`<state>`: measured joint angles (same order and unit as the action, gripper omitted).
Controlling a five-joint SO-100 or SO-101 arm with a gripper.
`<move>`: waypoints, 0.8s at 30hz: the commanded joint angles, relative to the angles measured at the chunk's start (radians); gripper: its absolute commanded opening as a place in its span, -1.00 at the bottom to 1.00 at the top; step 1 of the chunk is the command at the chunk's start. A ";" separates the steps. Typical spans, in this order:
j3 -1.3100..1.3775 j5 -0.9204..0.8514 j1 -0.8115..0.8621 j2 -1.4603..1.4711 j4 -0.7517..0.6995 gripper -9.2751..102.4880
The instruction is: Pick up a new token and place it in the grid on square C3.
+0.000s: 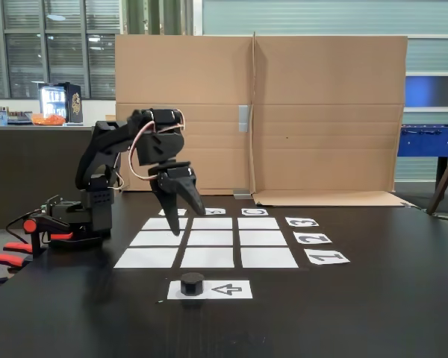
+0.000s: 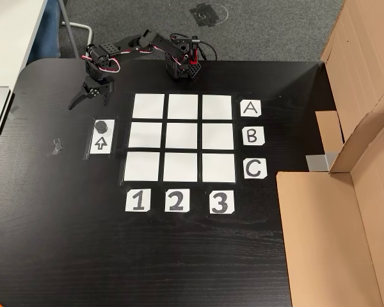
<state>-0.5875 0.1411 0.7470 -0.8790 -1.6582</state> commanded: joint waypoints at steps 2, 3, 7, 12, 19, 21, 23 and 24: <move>0.083 0.032 -0.018 0.037 -0.034 0.21; 0.091 0.040 -0.018 0.048 -0.034 0.21; 0.112 0.064 -0.020 0.087 -0.041 0.21; 0.118 0.087 -0.025 0.129 -0.046 0.21; 0.146 0.107 -0.034 0.192 -0.049 0.21; 0.160 0.110 -0.035 0.209 -0.049 0.21; 0.173 0.110 -0.037 0.224 -0.049 0.21; 0.181 0.110 -0.037 0.232 -0.049 0.21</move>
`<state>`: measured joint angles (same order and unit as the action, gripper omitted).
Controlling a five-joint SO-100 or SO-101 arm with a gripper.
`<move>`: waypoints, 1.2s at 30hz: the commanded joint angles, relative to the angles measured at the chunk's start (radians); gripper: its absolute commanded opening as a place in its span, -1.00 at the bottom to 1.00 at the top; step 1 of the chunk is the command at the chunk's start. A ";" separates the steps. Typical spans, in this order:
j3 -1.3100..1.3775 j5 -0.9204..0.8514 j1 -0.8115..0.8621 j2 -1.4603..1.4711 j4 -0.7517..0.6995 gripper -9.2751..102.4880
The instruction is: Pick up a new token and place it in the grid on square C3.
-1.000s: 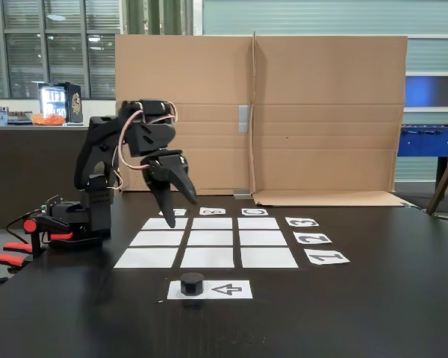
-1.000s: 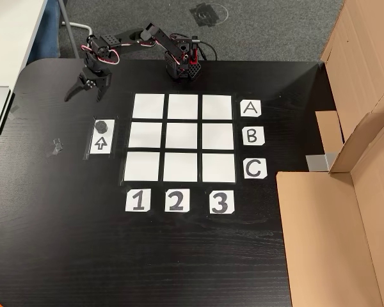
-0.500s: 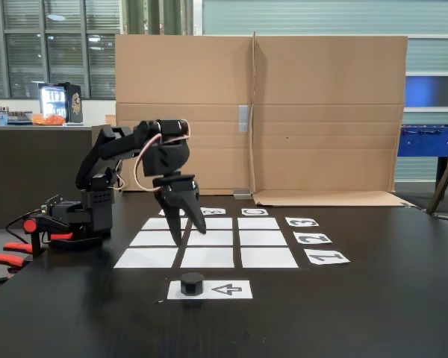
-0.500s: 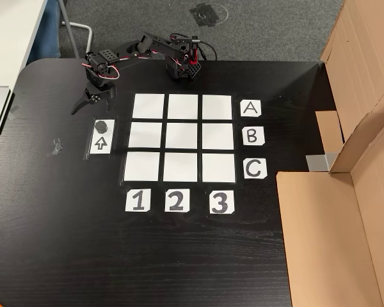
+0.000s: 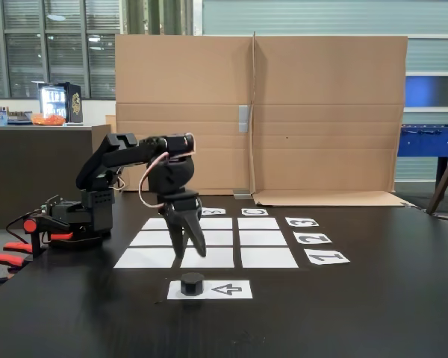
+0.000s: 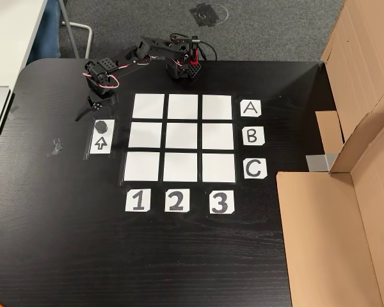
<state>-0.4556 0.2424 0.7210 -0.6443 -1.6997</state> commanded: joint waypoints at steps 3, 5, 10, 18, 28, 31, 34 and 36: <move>0.063 0.009 -0.012 0.012 -0.008 0.21; 0.066 0.009 -0.012 0.023 -0.008 0.21; 0.107 0.011 -0.005 0.061 -0.008 0.21; 0.137 0.011 0.006 0.097 -0.008 0.21; 0.183 0.011 0.014 0.144 -0.008 0.21; 0.190 0.011 0.014 0.152 -0.005 0.21; 0.192 0.008 0.017 0.155 0.000 0.19; 0.195 0.005 0.017 0.158 0.002 0.06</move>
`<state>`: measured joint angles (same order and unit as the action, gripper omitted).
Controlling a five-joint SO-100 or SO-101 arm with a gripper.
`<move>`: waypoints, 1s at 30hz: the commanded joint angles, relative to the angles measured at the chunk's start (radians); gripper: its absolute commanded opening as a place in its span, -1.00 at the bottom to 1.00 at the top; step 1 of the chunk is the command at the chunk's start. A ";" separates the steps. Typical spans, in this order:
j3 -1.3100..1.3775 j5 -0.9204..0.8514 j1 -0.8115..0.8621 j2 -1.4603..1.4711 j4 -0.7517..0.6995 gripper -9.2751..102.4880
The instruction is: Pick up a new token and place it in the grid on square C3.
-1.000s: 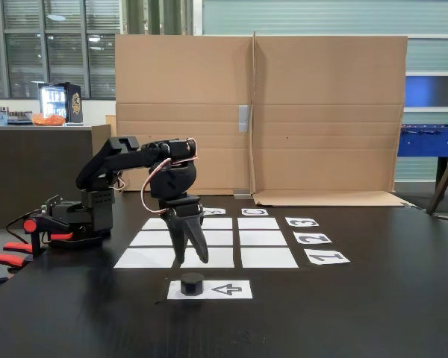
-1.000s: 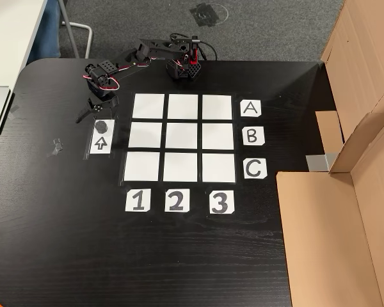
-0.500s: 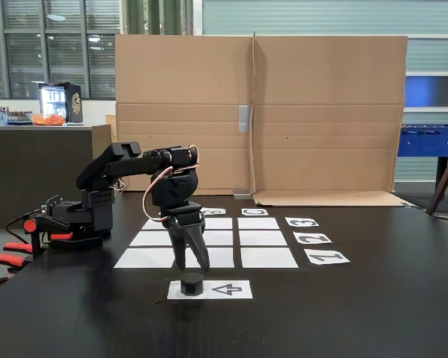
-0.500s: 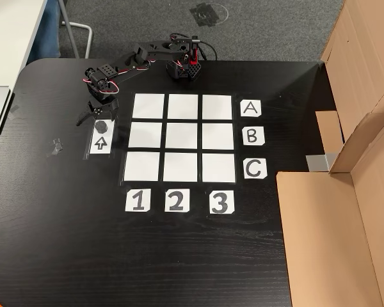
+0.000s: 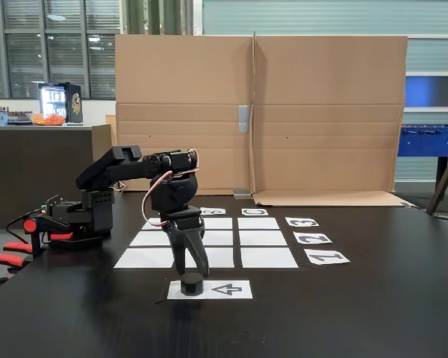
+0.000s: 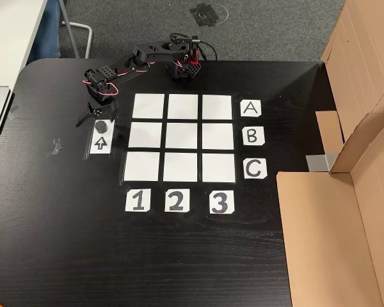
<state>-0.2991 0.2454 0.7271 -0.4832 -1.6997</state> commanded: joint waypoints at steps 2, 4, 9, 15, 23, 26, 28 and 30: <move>0.043 0.000 0.011 0.002 0.003 -0.15; 0.051 -0.006 0.011 0.006 0.005 -0.32; 0.058 -0.025 0.011 0.012 0.012 -0.71; 0.061 -0.034 0.009 0.012 0.006 -0.84; 0.061 -0.038 0.021 -0.009 0.011 -0.84; 0.054 -0.064 0.020 -0.034 0.008 -0.84; 0.051 -0.081 0.017 -0.051 0.003 -0.84; 0.046 -0.097 0.014 -0.069 0.000 -0.84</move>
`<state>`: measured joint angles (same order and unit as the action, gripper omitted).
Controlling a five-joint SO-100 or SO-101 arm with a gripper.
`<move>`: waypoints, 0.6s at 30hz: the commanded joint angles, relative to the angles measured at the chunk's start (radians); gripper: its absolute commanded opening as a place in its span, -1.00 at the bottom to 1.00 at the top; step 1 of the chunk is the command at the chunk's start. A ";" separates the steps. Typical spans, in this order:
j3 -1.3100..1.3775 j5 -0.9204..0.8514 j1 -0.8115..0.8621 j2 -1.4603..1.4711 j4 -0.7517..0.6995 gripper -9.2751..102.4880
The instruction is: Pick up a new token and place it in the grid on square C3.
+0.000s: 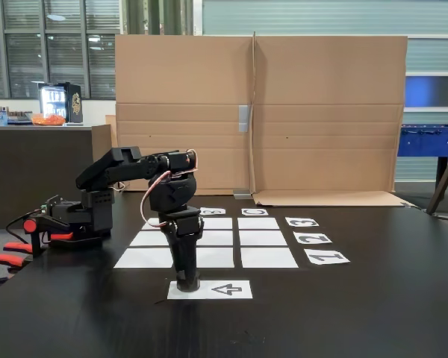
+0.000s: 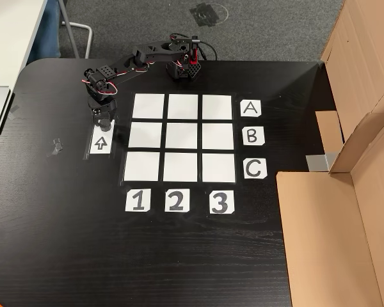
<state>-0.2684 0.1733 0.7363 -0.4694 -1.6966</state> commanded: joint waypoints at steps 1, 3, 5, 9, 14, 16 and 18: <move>0.008 -0.032 0.000 -0.095 -0.005 -0.84; -0.023 -0.049 -0.011 -0.120 -0.008 -0.84; -0.061 -0.063 -0.025 -0.150 -0.008 -0.84; -0.133 -0.081 -0.054 -0.215 -0.008 -0.84; -0.206 -0.086 -0.083 -0.311 -0.008 -0.84; -0.258 -0.092 -0.100 -0.362 -0.008 -0.84; -0.307 -0.094 -0.115 -0.413 -0.008 -0.84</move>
<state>-0.5338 0.0905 0.6443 -0.7593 -1.6966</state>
